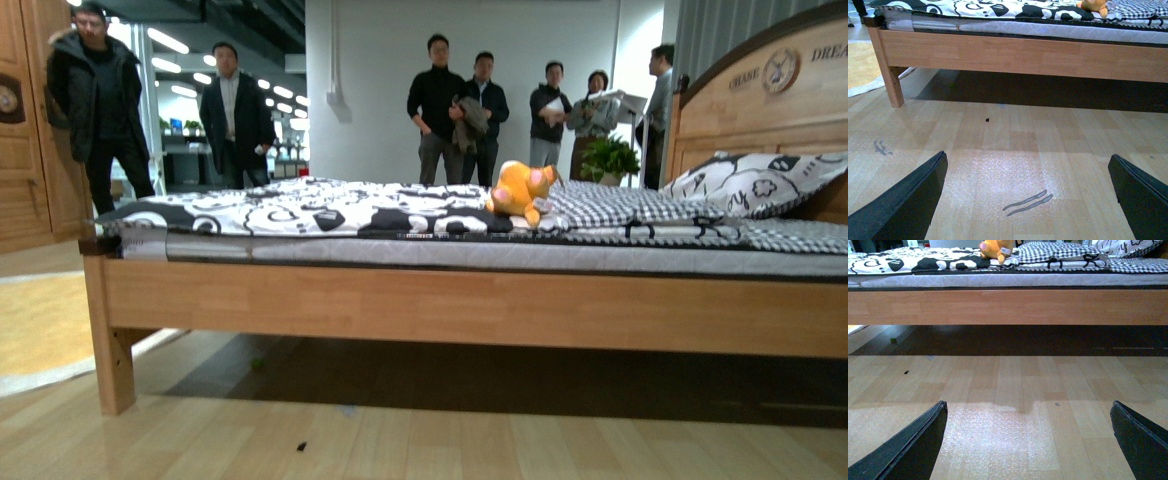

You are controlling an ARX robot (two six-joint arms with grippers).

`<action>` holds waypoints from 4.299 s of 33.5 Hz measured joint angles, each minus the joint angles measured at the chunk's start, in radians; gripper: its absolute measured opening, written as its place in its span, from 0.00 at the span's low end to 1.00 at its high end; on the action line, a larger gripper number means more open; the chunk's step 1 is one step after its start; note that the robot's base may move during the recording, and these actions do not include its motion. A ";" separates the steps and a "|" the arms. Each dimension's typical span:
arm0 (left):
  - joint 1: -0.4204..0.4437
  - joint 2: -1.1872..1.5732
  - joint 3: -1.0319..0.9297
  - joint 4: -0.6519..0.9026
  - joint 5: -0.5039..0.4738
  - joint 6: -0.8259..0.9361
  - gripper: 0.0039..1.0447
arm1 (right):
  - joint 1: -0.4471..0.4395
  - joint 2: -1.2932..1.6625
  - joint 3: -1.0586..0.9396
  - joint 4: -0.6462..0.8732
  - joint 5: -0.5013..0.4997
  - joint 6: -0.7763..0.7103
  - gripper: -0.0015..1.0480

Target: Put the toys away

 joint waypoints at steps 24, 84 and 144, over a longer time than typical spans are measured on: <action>0.000 0.000 0.000 0.000 0.000 0.000 0.94 | 0.000 0.000 0.000 0.000 0.000 0.000 0.94; 0.000 -0.002 0.000 0.000 0.000 0.000 0.94 | 0.000 0.000 0.000 -0.001 0.000 0.000 0.94; 0.000 0.000 0.000 0.000 0.000 0.000 0.94 | 0.001 0.001 0.000 -0.001 0.000 0.000 0.94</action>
